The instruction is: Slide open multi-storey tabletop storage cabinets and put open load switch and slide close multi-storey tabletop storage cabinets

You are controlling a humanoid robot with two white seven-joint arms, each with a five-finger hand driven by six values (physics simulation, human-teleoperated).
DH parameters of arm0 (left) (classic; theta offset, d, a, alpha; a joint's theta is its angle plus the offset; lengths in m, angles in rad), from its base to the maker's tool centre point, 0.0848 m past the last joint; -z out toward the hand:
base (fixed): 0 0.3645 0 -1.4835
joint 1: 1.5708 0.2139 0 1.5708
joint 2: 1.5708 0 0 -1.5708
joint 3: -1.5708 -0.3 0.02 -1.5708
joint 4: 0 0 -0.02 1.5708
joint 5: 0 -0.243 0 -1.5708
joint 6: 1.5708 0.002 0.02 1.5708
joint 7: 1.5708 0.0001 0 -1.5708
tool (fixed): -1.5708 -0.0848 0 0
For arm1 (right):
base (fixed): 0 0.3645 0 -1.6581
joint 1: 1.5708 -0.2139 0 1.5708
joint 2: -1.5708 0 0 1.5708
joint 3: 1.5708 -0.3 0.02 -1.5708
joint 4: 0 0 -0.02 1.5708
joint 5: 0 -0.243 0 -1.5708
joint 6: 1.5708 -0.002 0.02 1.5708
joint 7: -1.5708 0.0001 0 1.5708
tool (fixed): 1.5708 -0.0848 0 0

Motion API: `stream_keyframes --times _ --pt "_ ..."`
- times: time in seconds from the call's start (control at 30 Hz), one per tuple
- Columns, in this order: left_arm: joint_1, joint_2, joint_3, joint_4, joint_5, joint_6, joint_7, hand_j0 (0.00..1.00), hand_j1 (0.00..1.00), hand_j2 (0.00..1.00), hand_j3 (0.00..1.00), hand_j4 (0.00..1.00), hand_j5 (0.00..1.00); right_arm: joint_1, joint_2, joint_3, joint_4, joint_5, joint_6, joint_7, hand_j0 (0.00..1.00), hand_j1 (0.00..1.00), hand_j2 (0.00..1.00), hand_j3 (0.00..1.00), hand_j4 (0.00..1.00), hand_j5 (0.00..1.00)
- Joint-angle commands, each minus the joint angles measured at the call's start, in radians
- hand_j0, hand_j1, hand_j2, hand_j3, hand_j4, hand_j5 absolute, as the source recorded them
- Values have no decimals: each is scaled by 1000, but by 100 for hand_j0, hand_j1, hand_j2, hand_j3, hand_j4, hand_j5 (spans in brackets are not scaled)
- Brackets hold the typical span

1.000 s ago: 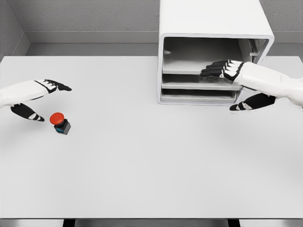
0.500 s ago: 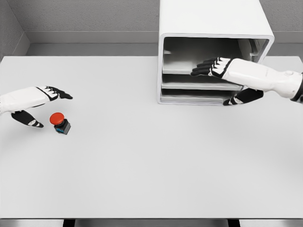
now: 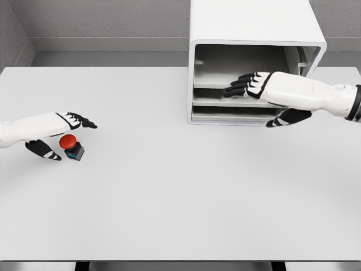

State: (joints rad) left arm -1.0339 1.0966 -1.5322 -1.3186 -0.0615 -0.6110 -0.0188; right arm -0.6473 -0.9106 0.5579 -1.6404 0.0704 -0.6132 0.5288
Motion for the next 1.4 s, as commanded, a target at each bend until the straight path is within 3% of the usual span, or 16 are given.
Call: stream_keyframes --times 0.0,0.13,0.23,0.47,0.53,0.9,0.97,1.03,1.37 --pt "0 2 -14 -4 5 0 0 100 100 100 100 100 100 0 -24 -1 -1 -8 2 11 100 100 100 100 100 100" --pt "0 3 -25 -11 6 0 0 100 100 100 100 100 100 -31 -22 22 5 -8 2 13 100 100 100 100 100 100" --pt "-2 3 -26 -14 5 0 2 87 87 87 87 87 87 -49 -16 74 5 -6 2 26 100 100 100 100 100 100" --pt "-15 22 -23 -34 6 0 2 89 89 89 89 89 89 -72 -11 68 13 25 2 30 100 100 100 100 100 100" --pt "-14 29 -23 -45 5 0 2 89 89 89 89 89 89 -72 22 65 33 52 2 28 100 100 100 100 100 100" --pt "-15 37 -23 -67 6 0 2 85 85 85 85 85 85 -86 75 62 159 51 2 23 100 100 100 100 100 100" --pt "-15 39 -25 -67 6 0 0 73 73 73 73 73 73 -86 95 63 189 54 2 25 100 100 100 100 100 100" --pt "-14 40 -25 -67 6 0 0 70 70 70 70 70 70 -86 108 63 198 54 2 28 100 100 100 100 100 100" --pt "-15 31 -25 -48 5 0 0 71 71 71 71 71 71 -121 193 73 318 91 2 31 100 100 100 100 100 100"
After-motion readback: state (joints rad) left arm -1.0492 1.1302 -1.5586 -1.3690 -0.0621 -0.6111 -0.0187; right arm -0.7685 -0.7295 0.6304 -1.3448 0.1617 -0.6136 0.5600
